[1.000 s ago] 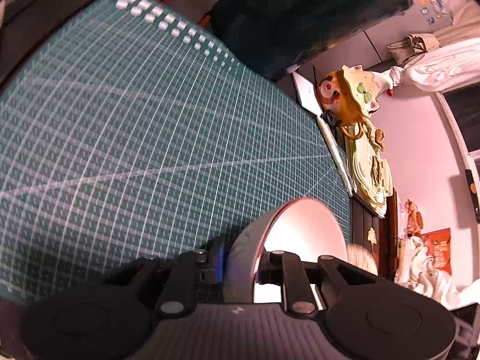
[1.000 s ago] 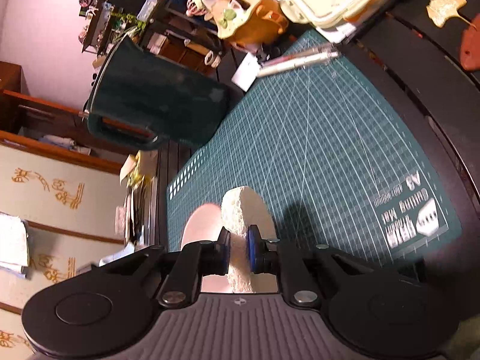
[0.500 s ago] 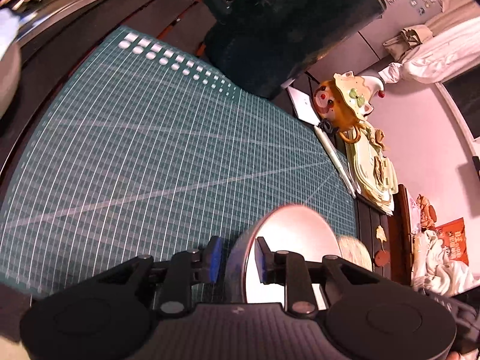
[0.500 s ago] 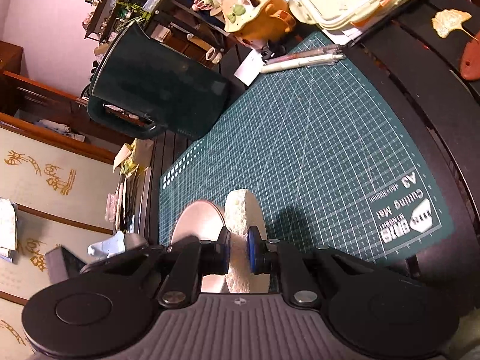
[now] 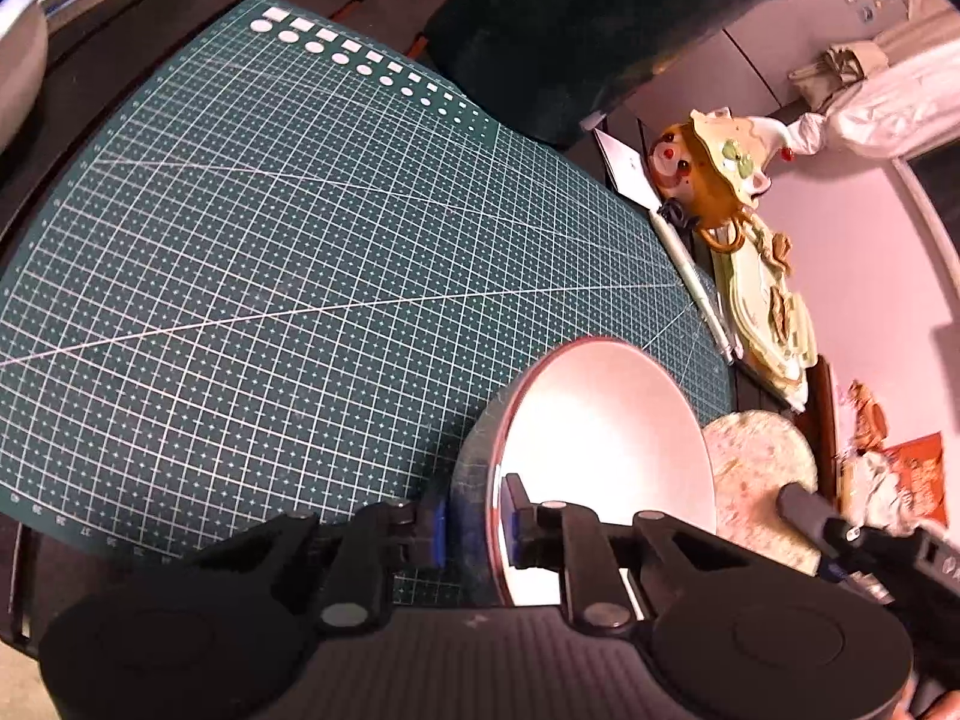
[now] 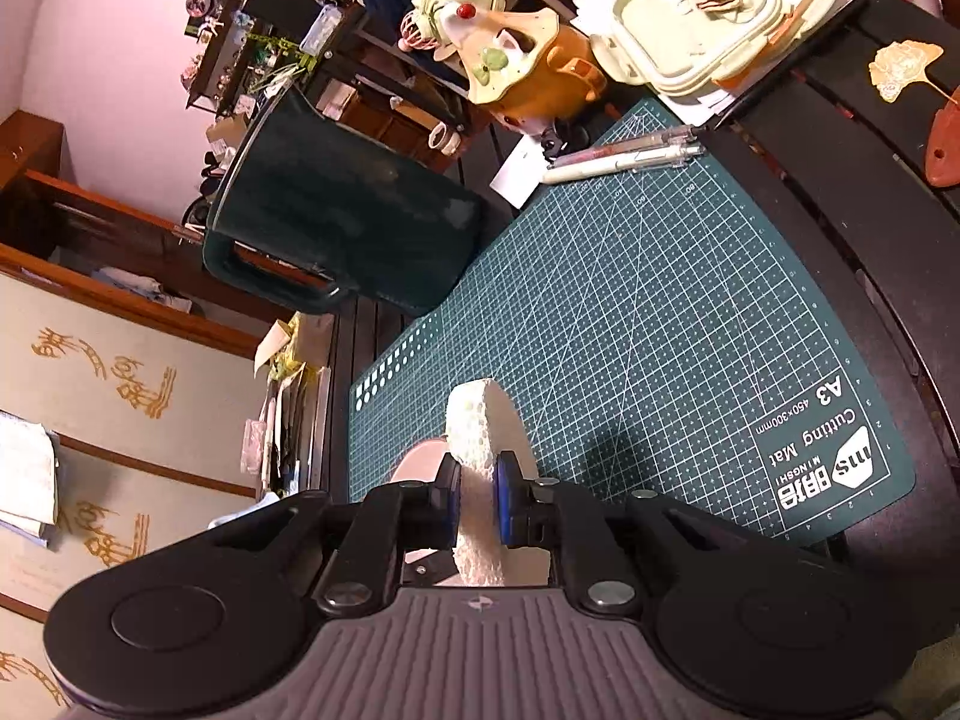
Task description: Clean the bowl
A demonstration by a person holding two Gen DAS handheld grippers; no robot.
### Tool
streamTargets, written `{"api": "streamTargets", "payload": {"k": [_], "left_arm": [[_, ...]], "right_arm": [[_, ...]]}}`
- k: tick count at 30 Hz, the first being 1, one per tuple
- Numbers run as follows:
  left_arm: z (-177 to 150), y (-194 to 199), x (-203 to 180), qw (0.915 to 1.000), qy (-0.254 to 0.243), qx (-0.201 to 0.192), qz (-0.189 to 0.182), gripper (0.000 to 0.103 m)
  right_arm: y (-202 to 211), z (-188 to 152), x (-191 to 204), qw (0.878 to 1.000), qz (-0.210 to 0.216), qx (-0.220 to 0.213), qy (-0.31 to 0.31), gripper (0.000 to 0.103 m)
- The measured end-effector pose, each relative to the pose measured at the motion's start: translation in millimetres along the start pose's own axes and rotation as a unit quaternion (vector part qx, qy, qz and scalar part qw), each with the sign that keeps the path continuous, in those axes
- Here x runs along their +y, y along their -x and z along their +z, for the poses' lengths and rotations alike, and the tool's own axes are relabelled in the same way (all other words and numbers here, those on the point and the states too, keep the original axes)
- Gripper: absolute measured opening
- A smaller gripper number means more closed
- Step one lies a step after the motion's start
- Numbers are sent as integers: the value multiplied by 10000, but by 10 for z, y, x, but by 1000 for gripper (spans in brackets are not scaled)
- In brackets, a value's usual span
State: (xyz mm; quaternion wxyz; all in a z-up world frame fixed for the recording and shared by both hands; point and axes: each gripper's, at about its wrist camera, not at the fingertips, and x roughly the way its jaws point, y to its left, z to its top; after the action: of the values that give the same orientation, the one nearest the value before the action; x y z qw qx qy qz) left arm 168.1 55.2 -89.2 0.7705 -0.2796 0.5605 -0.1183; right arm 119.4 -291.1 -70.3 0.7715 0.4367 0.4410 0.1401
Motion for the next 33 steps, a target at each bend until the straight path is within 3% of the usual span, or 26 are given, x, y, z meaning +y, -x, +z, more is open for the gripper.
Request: {"api": "streamTargets", "payload": {"k": [5, 9, 14, 17, 33], "left_arm": [[-19, 28, 162, 9989, 320, -43, -335, 17], [-29, 44, 141, 9992, 220, -72, -314, 17], [-24, 42, 120, 9993, 223, -75, -306, 17], [-27, 44, 87, 9996, 128, -84, -239, 16], [48, -20, 64, 9996, 111, -69, -235, 17]], "right_arm": [[21, 12, 18, 10000, 17, -34, -24, 11], [44, 14, 50, 9999, 58, -81, 14, 11], [-67, -49, -22, 9995, -217, 213, -59, 11], [68, 20, 16, 9999, 28, -44, -103, 11], [6, -44, -10, 9998, -108, 131, -94, 11]]}}
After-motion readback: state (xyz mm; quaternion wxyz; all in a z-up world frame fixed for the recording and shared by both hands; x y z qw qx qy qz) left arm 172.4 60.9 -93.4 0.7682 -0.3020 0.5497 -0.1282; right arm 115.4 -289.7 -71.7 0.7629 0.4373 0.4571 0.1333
